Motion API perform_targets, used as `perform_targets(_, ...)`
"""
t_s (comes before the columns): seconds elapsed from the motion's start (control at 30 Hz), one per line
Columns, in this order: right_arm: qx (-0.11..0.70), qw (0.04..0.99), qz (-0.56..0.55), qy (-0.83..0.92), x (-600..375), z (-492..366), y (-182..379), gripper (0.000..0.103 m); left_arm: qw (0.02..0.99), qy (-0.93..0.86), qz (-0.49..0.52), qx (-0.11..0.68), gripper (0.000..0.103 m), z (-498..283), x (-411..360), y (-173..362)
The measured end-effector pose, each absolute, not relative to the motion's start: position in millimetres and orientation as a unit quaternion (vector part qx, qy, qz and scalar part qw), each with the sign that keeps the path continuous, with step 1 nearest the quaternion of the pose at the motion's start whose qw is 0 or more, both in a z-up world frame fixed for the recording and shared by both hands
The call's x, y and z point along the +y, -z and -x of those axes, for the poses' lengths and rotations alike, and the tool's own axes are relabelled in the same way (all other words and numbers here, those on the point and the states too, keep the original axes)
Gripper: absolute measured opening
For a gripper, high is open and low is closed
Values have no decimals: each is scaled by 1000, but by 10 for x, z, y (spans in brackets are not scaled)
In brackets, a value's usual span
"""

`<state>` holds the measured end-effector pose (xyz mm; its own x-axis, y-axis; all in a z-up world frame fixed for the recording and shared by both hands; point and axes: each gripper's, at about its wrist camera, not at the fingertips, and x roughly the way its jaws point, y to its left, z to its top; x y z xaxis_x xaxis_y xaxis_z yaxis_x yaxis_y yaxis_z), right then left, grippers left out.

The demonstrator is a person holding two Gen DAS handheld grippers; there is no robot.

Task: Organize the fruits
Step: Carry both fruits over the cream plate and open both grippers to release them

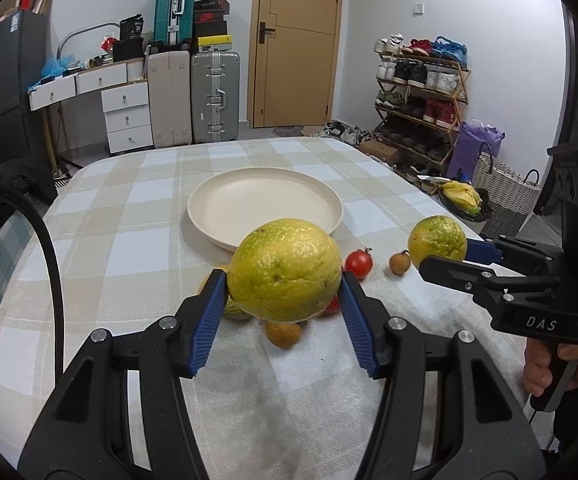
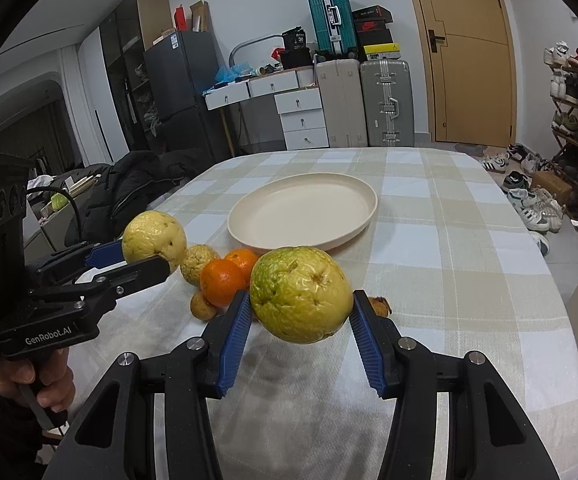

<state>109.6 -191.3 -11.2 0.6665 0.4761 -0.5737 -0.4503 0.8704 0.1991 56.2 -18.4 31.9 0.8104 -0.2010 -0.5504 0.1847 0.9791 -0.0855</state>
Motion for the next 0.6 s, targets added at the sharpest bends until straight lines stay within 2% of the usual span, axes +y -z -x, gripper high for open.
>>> perform_targets(0.6,322,913,-33,-249,-1785,-1485,24,51,956,61,37,286,54,-1018,89,-331)
